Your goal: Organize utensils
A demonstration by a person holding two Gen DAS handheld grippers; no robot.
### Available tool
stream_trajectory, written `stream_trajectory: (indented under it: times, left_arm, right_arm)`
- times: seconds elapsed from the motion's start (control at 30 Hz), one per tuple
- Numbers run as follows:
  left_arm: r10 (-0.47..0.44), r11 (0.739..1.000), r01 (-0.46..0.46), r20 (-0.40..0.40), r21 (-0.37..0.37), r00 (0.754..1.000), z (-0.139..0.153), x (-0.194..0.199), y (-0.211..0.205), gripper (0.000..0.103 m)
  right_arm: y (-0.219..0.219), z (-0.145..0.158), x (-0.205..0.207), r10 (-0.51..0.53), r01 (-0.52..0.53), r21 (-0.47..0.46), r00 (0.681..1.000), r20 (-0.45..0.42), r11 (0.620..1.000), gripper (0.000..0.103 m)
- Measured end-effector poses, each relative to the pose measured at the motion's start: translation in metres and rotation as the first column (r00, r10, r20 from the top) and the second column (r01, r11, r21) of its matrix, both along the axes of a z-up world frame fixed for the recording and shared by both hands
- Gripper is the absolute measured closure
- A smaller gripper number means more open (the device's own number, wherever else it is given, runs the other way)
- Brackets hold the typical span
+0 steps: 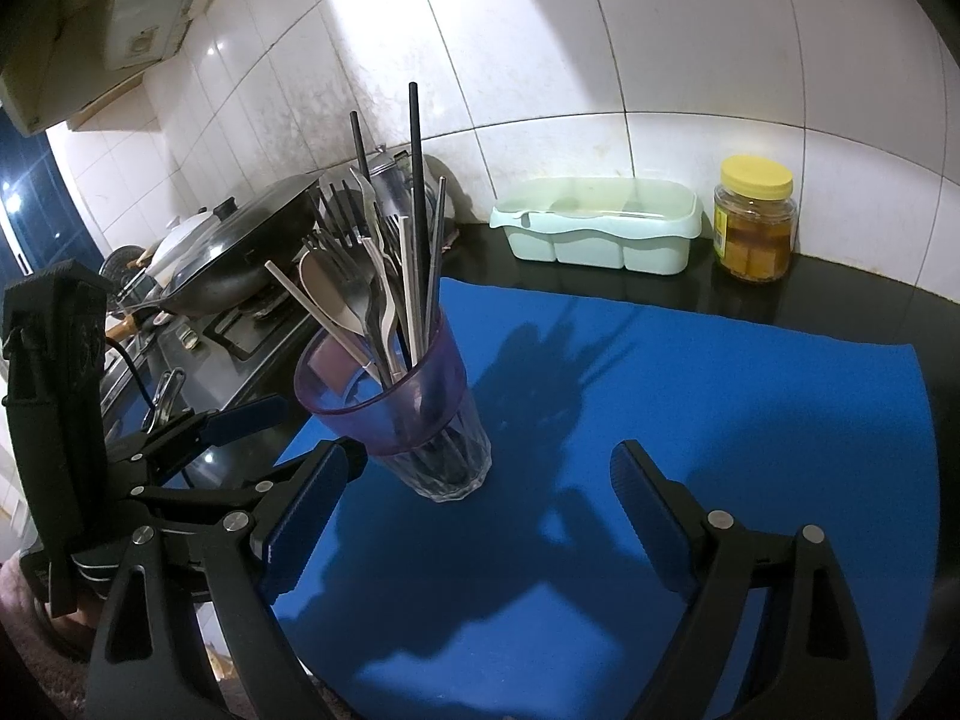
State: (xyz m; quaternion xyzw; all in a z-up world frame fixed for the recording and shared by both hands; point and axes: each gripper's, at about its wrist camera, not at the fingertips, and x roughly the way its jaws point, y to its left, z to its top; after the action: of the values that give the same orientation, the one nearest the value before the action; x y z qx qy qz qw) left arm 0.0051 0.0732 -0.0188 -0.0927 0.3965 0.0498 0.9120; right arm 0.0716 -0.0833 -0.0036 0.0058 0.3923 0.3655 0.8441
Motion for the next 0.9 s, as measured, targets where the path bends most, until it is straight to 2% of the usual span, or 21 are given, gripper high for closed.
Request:
stream_trajectory:
  times: [0.9]
  left_arm:
    - [-0.004,1.000,0.004,-0.020,0.000,1.000,-0.0039,-0.0002,-0.0034,0.017]
  right_arm:
    - [-0.0010,-0.0011,0.0004,-0.002,0.002,0.000,1.000,-0.004,1.000,0.012]
